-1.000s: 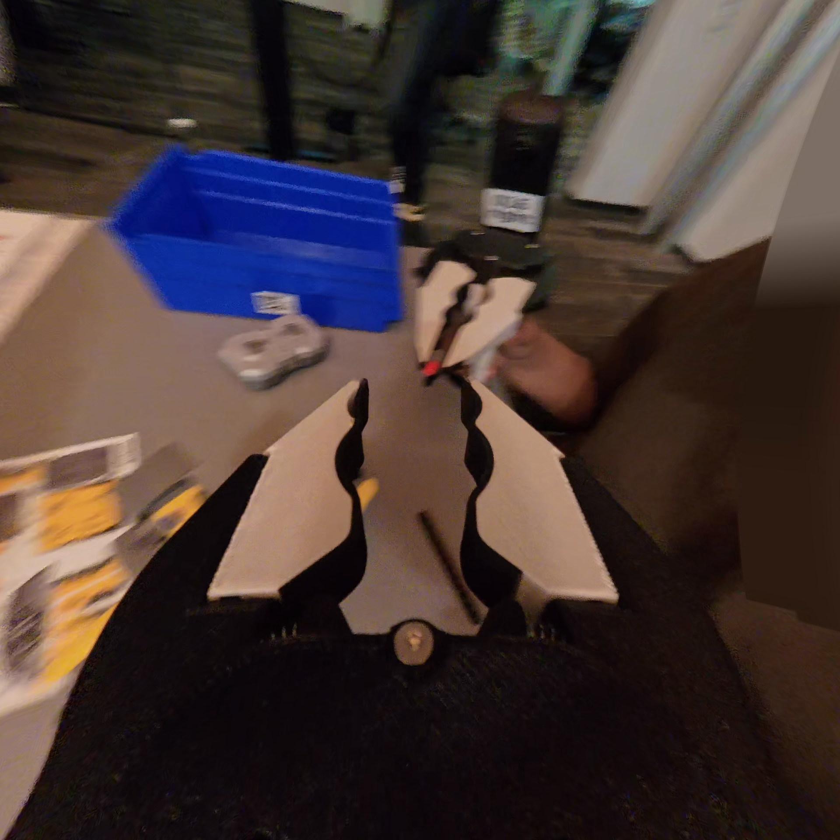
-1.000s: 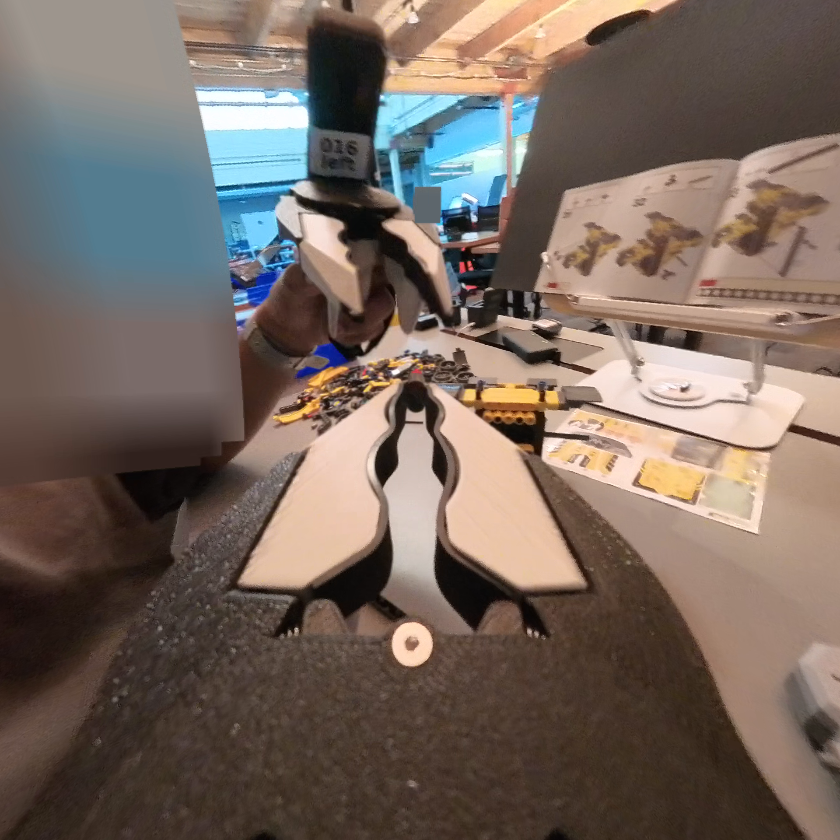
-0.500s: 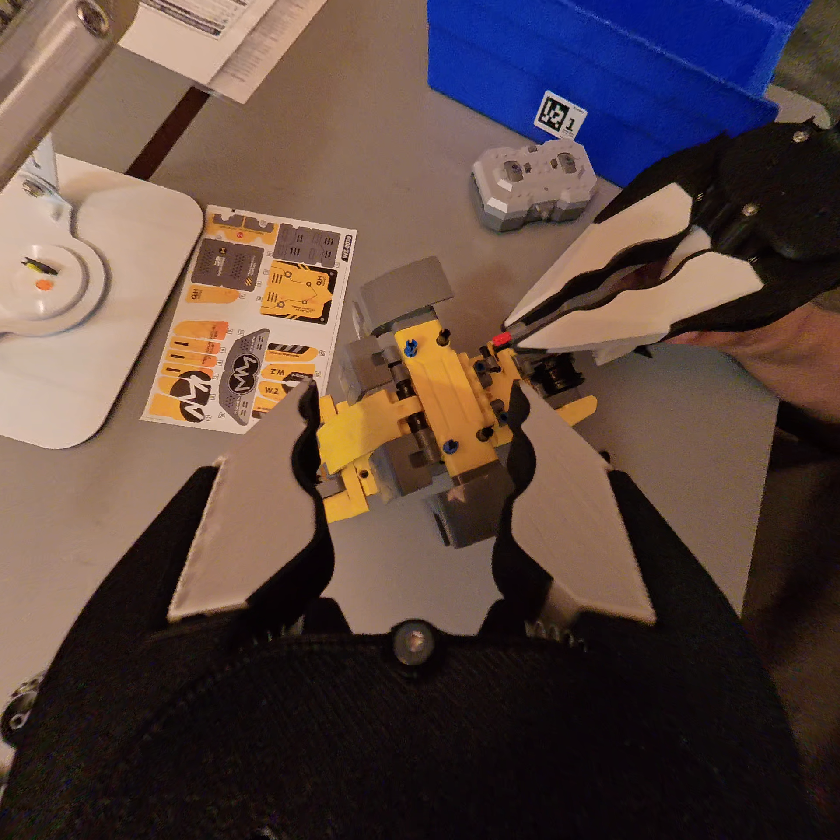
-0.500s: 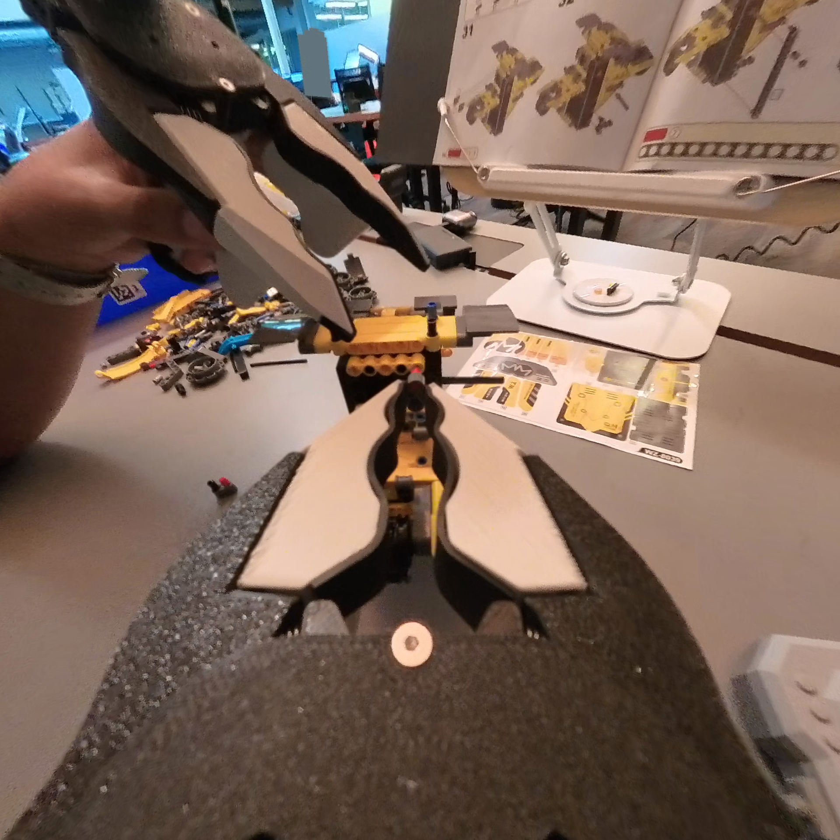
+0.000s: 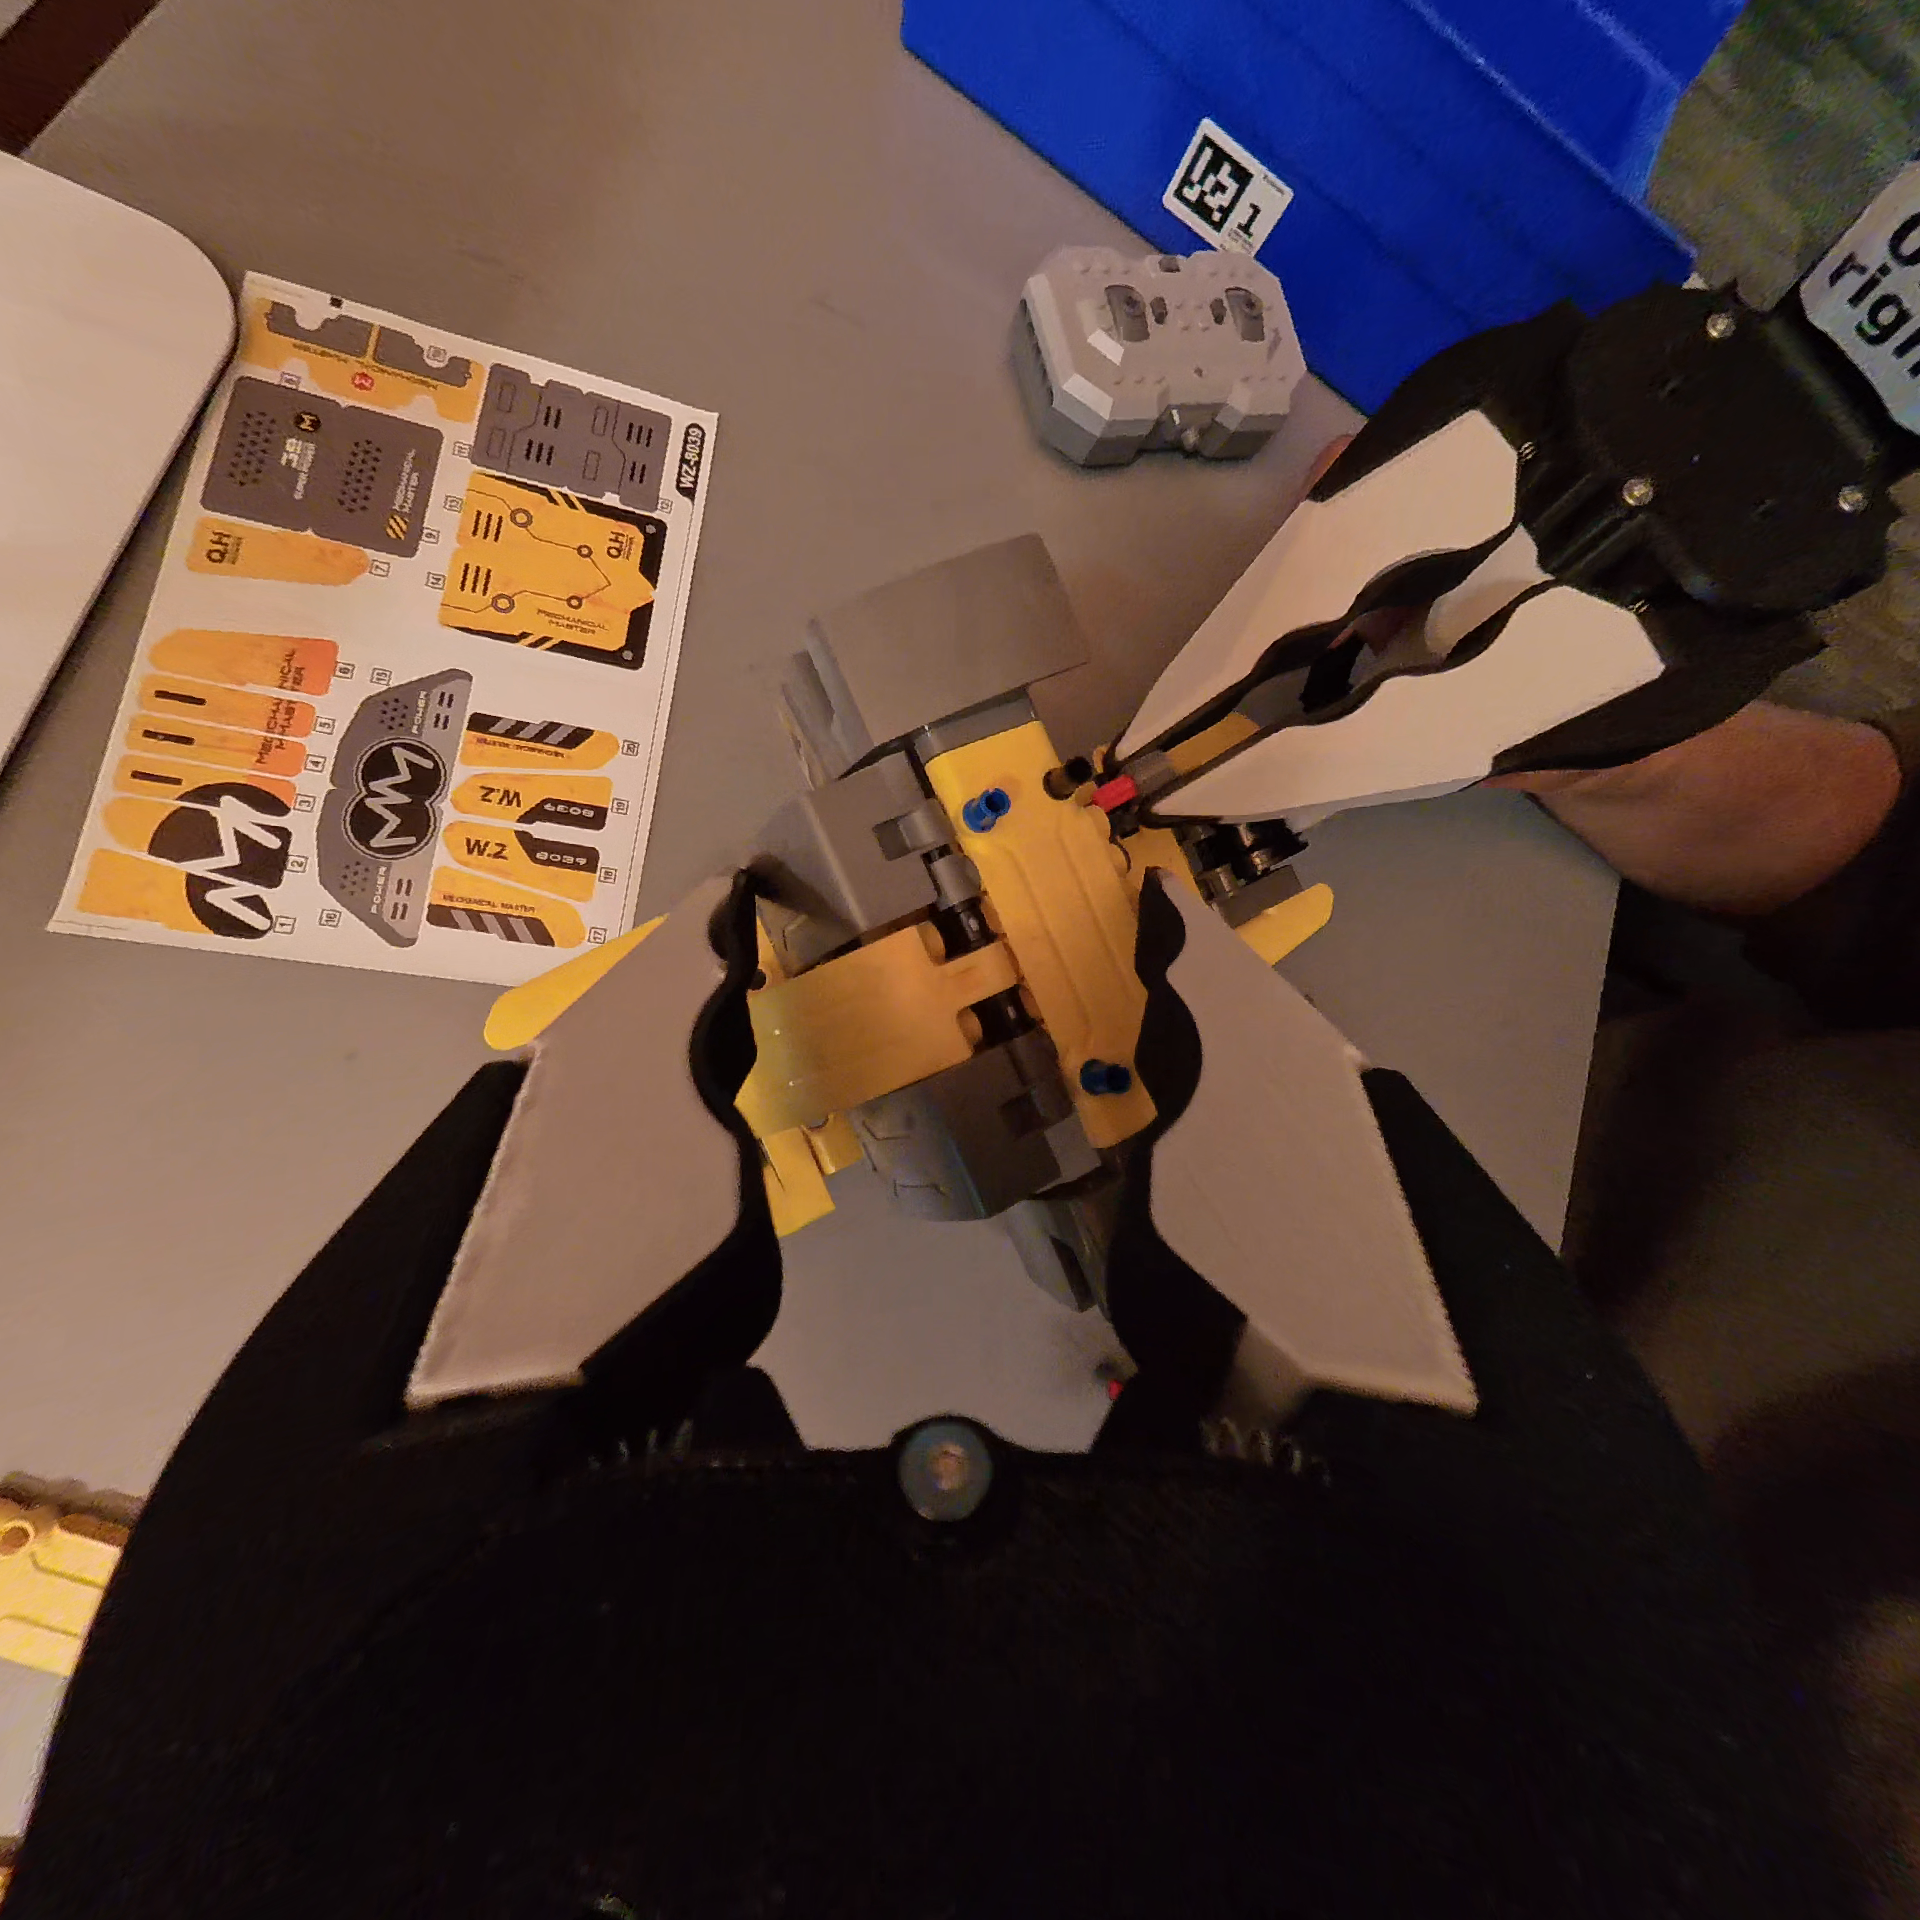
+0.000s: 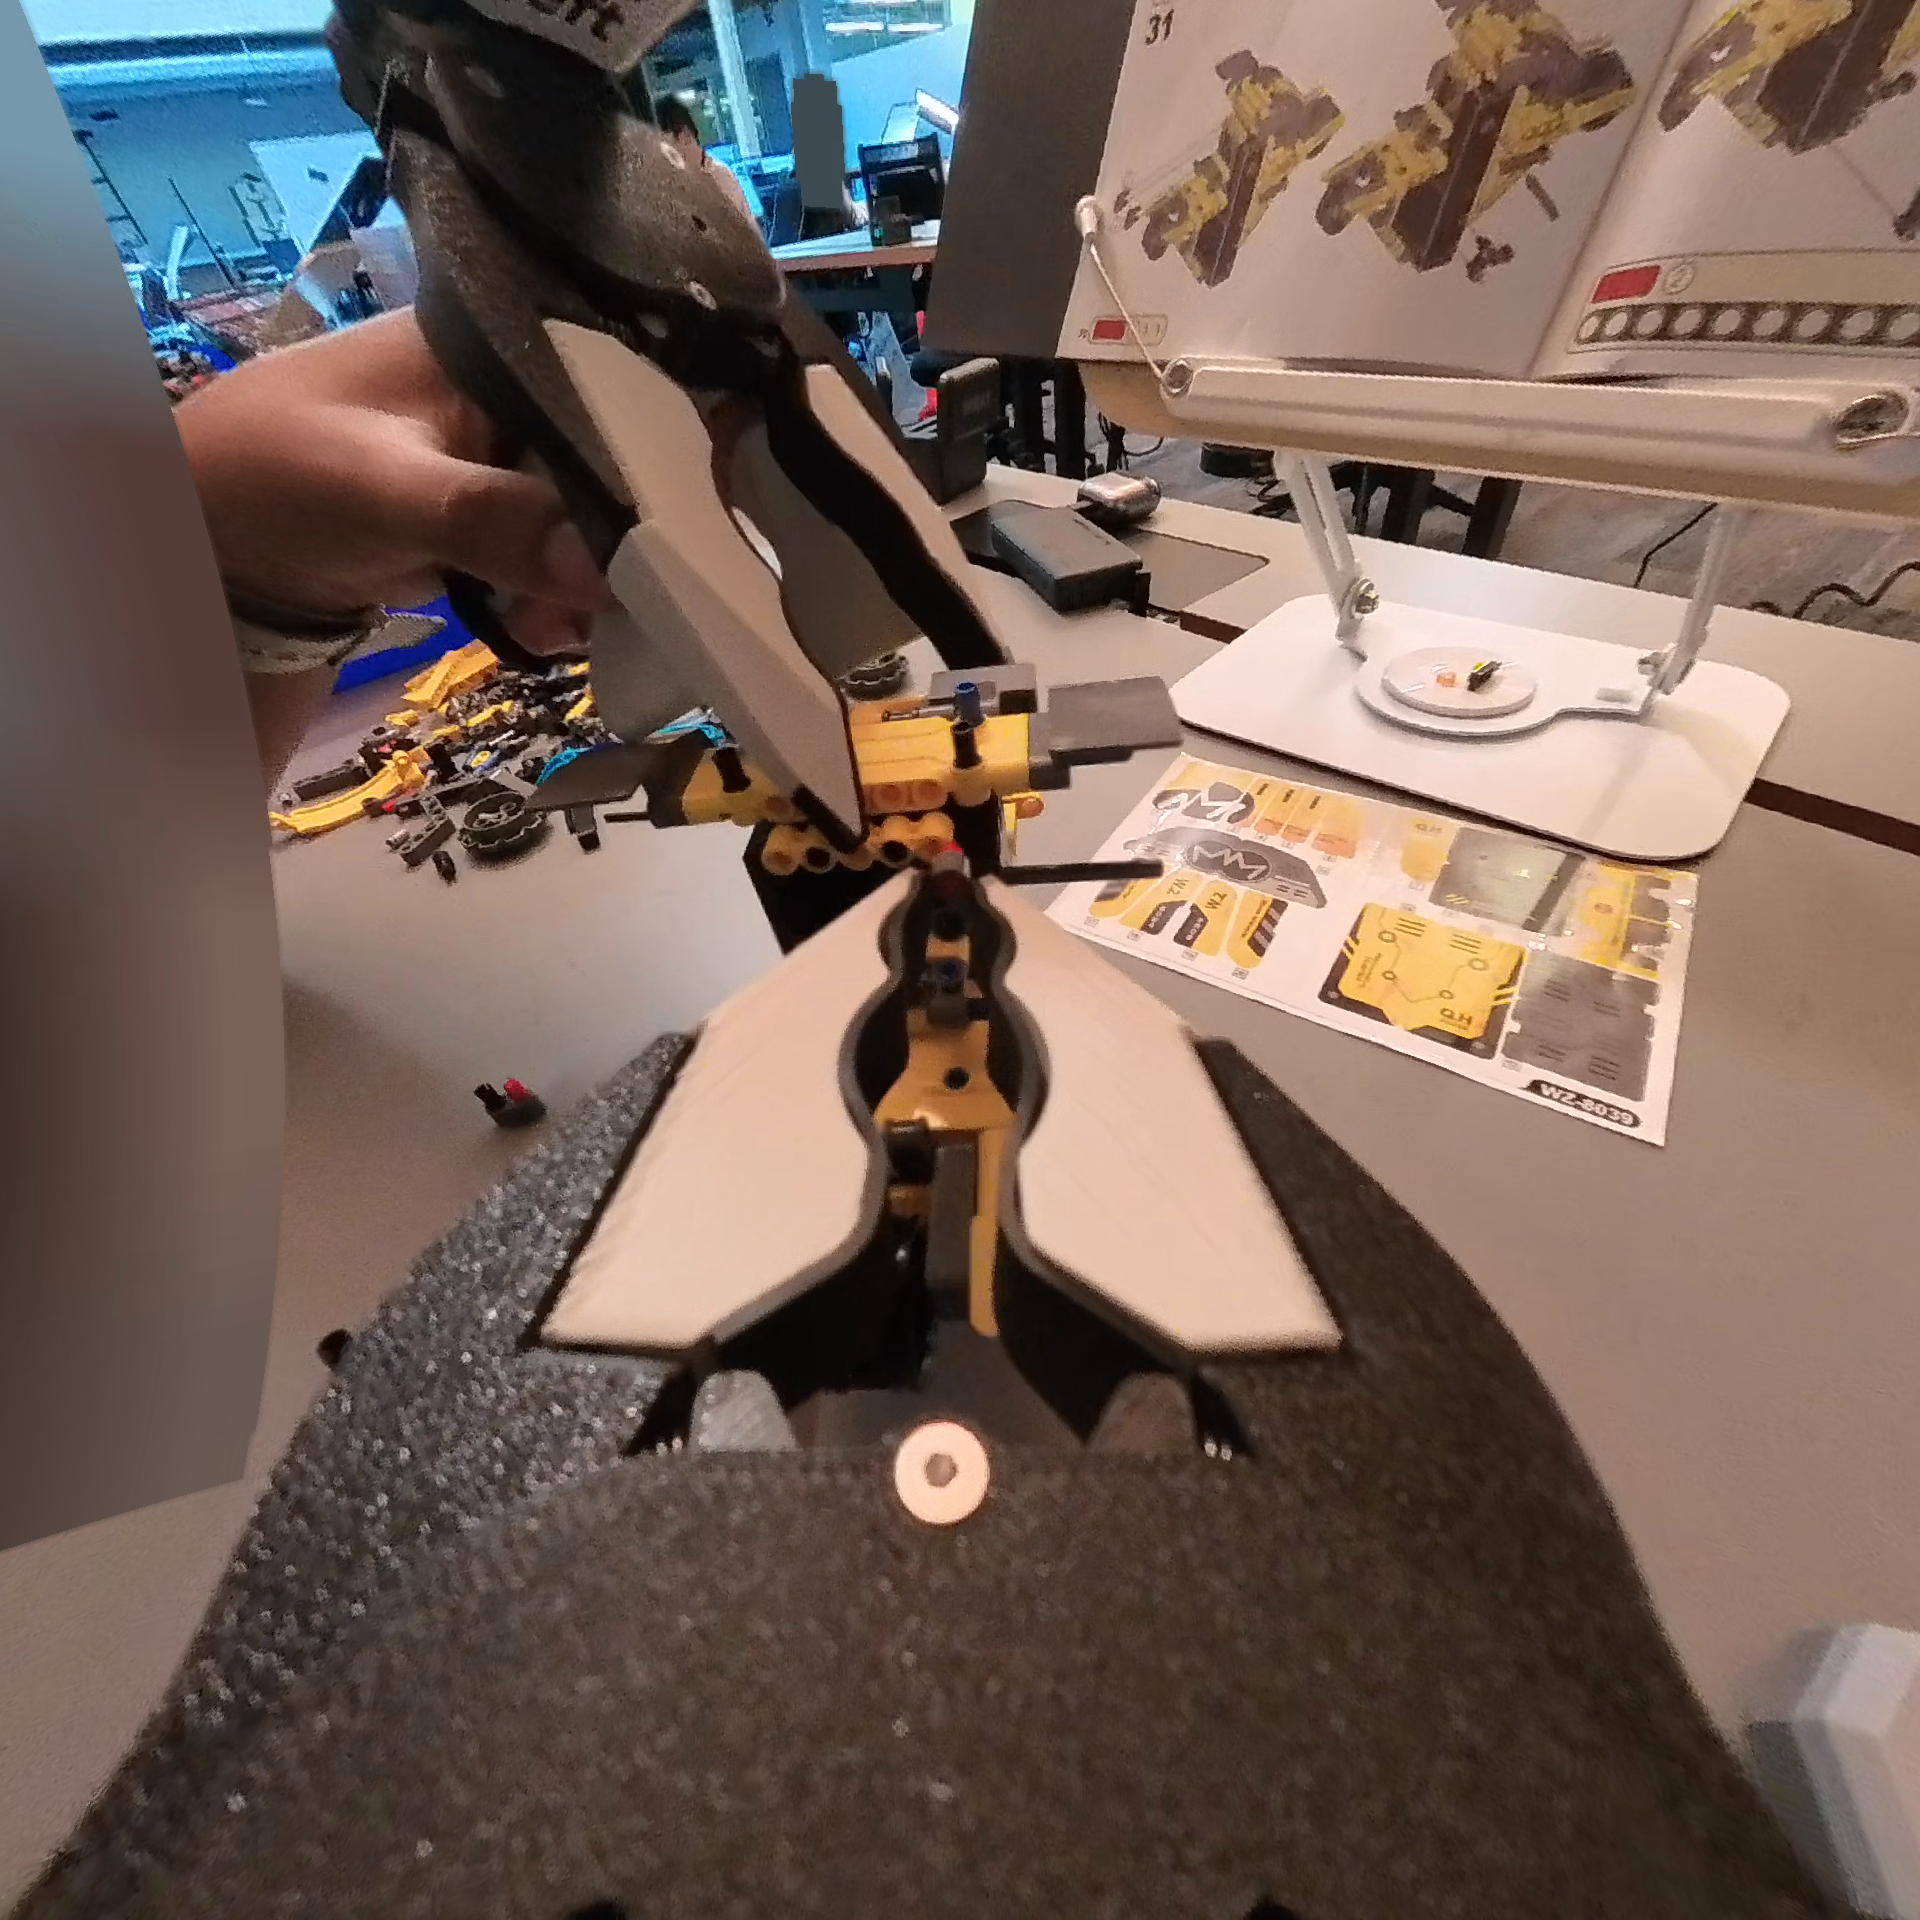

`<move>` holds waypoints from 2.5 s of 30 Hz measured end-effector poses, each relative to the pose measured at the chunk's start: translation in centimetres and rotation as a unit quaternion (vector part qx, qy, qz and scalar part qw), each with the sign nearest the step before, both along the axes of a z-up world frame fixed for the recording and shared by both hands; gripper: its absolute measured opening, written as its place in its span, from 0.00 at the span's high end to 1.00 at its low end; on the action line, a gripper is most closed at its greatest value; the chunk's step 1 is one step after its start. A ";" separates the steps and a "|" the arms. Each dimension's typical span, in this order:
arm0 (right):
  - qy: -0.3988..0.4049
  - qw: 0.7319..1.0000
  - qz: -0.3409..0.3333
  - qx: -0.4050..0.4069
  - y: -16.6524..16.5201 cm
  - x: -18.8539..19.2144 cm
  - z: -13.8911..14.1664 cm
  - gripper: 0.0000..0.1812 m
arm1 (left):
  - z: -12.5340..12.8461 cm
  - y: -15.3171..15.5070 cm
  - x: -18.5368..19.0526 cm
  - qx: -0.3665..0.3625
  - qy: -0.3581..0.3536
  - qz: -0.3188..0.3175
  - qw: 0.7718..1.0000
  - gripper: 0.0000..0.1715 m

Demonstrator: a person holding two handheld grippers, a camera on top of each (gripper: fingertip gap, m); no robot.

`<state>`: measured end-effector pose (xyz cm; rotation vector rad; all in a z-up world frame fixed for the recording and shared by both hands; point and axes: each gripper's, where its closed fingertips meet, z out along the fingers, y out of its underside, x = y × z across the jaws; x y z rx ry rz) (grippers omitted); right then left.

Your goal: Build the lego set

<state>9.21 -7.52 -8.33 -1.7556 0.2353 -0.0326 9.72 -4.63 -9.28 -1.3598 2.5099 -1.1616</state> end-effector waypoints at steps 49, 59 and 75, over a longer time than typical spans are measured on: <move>-0.035 0.988 0.052 -0.142 0.0 -0.1 -1.2 0.96 | 0.0 -0.1 0.2 -0.029 0.012 0.002 0.999 0.60; -0.007 0.989 0.063 -0.130 0.2 -0.2 -0.9 0.96 | 0.0 -0.1 0.2 -0.025 0.010 0.002 1.000 0.60; -0.024 0.991 0.042 -0.128 0.2 -0.1 -0.9 0.97 | -0.1 -0.1 0.2 -0.013 0.003 0.003 1.000 0.60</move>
